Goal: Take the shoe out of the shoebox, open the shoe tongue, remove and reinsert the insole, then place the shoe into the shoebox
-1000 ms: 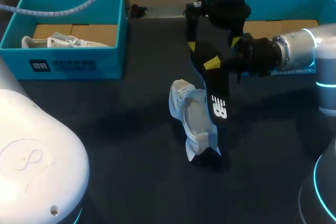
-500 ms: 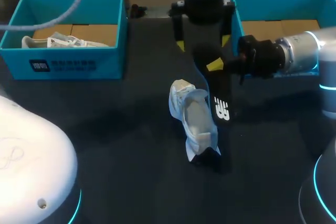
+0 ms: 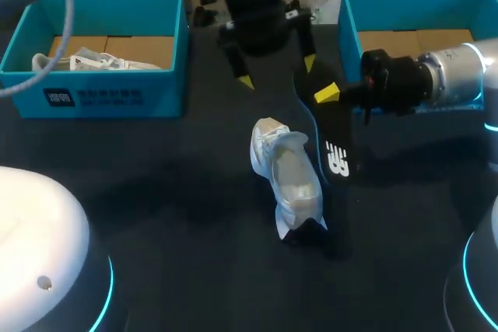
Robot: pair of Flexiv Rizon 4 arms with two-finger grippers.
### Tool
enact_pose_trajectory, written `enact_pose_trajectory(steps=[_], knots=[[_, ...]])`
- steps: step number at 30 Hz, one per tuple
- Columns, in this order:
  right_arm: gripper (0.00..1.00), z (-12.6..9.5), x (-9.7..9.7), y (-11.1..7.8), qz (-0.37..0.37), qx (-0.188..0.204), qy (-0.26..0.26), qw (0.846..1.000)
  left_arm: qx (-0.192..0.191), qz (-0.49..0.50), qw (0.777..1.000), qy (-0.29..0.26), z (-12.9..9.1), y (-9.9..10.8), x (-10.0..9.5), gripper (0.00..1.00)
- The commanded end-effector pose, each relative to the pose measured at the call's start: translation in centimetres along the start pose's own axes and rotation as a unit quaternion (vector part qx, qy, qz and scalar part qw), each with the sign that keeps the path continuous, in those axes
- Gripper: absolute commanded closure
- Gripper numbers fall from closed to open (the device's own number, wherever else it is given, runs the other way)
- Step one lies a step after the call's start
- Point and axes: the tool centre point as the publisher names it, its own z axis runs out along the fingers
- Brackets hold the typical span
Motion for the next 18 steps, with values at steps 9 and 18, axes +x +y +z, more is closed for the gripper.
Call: enact_pose_trajectory(steps=[9,18], knots=[[1.00,-0.2,0.7,-0.6,0.009,-0.001,-0.003,1.000,-0.008,-0.007,0.979,-0.202,-3.1,0.2,3.2,0.00],[1.00,-0.1,0.3,-0.5,0.007,0.007,-0.002,1.000,0.002,-0.014,0.983,-0.185,-3.5,0.4,3.3,0.00]])
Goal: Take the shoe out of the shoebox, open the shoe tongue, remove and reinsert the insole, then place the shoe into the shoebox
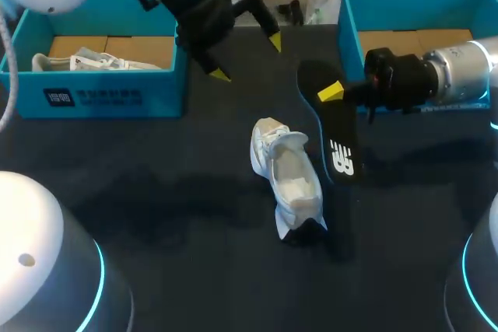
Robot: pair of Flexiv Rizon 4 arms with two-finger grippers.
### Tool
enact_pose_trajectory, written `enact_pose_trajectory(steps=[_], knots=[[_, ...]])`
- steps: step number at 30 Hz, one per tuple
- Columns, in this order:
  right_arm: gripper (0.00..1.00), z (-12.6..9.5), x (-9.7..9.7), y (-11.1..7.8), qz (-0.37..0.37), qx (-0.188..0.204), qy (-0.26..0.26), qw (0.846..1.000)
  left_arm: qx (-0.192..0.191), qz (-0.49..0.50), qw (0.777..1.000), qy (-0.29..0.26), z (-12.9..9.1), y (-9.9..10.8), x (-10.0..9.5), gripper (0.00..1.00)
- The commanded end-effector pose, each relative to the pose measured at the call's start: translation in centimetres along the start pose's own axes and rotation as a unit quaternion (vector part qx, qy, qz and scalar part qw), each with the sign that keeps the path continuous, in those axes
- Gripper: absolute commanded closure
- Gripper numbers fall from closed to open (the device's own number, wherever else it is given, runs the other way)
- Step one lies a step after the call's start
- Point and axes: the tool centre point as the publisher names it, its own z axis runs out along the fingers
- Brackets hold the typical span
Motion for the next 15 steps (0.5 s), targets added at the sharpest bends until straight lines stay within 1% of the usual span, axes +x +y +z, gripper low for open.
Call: enact_pose_trajectory(steps=[1,7,8,10,12,13,14,15], knots=[[1.00,0.2,-0.5,0.2,0.007,0.013,0.002,1.000,-0.001,0.001,0.998,-0.058,0.1,-0.1,0.4,0.00],[1.00,0.4,-0.7,0.4,0.005,0.011,0.003,1.000,-0.001,0.001,0.998,-0.058,0.1,-0.1,0.4,0.00],[1.00,0.4,-0.7,0.4,0.005,0.009,0.005,1.000,0.010,-0.004,0.997,-0.082,0.9,0.1,1.1,0.00],[1.00,0.5,-0.8,0.4,0.008,0.007,0.007,1.000,0.009,0.003,0.993,-0.118,1.6,0.3,1.5,0.00],[1.00,0.5,-0.8,0.5,0.010,0.006,0.010,1.000,0.013,0.012,0.986,-0.168,2.4,0.4,1.8,0.00],[1.00,0.6,-0.8,0.5,0.009,0.005,0.012,1.000,0.024,-0.003,0.984,-0.176,2.5,0.4,1.9,0.00],[1.00,0.6,-0.8,0.6,0.009,0.005,0.012,1.000,0.025,0.006,0.980,-0.197,2.6,0.5,1.9,0.00],[1.00,0.5,-0.8,0.6,0.009,0.005,0.013,1.000,0.022,0.012,0.978,-0.205,2.7,0.5,1.9,0.00]])
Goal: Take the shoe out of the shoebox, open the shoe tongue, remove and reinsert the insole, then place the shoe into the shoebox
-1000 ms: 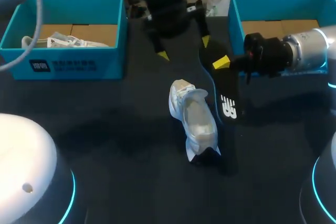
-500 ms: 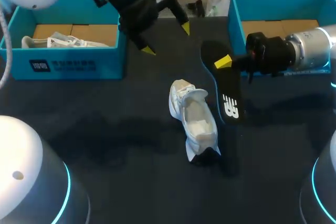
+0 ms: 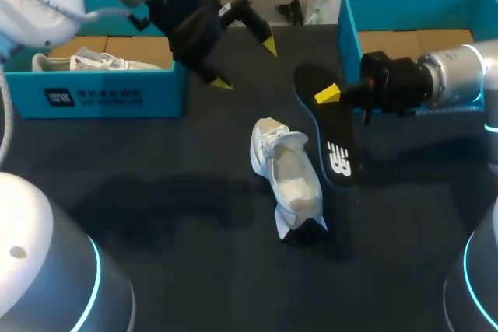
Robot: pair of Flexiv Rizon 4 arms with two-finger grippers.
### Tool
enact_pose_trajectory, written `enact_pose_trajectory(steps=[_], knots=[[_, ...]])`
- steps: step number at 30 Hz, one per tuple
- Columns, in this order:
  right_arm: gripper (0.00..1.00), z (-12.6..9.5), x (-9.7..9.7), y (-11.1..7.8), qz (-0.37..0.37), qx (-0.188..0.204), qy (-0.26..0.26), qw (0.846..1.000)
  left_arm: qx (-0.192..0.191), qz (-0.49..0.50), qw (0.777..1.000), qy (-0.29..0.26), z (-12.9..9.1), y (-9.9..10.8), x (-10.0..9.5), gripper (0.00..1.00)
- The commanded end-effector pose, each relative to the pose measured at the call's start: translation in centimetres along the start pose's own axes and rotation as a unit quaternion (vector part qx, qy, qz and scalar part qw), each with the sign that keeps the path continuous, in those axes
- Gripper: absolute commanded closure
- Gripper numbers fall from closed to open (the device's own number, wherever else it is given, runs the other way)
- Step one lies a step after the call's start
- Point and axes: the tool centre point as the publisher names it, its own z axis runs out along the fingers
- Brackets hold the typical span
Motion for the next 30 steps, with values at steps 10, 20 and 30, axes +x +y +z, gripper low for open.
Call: enact_pose_trajectory(steps=[10,20,30], knots=[[1.00,-0.1,0.5,0.9,-0.006,-0.011,0.003,1.000,0.010,0.032,0.971,-0.238,2.0,0.9,1.3,0.00],[1.00,-0.4,0.7,0.7,-0.008,-0.015,0.002,1.000,-0.017,0.046,0.948,-0.315,2.8,1.4,1.0,0.00],[1.00,-0.1,0.8,0.5,-0.006,-0.019,0.000,1.000,-0.063,0.034,0.927,-0.368,3.9,2.2,0.5,0.00]])
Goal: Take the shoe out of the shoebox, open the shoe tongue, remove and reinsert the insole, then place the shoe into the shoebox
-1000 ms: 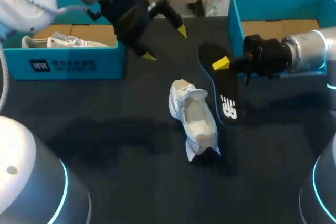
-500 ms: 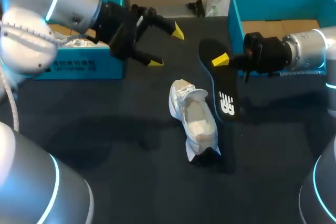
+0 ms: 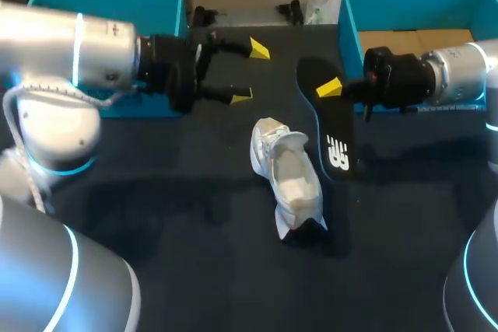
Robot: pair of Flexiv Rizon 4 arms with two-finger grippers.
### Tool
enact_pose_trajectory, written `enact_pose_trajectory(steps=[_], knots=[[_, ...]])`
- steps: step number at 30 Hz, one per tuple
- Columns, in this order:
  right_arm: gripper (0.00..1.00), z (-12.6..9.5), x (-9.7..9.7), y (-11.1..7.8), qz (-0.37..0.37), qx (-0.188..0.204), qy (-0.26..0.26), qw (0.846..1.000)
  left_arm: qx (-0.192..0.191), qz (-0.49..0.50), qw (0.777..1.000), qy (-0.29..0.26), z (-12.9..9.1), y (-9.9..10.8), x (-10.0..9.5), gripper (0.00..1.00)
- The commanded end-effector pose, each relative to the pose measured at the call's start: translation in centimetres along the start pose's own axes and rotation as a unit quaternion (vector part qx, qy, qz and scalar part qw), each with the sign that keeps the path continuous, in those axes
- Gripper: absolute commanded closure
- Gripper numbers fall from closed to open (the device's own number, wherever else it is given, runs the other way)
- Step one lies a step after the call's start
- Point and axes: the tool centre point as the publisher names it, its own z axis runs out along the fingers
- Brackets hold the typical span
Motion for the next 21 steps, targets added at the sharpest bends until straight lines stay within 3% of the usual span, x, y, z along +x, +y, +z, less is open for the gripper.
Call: enact_pose_trajectory(steps=[1,13,17,21], knots=[[1.00,0.3,0.0,-0.2,0.001,-0.001,-0.002,1.000,-0.037,-0.018,0.997,-0.064,1.1,-0.3,0.4,0.00],[1.00,0.7,-0.1,-0.8,-0.007,-0.007,-0.009,1.000,-0.037,-0.018,0.997,-0.064,1.1,-0.3,0.4,0.00],[1.00,1.0,0.0,-0.6,-0.011,-0.007,-0.009,1.000,-0.036,-0.029,0.991,-0.122,1.9,-0.2,1.1,0.00],[1.00,1.4,0.0,-0.5,-0.013,-0.007,-0.010,1.000,-0.023,-0.009,0.989,-0.146,2.6,0.1,1.6,0.00]])
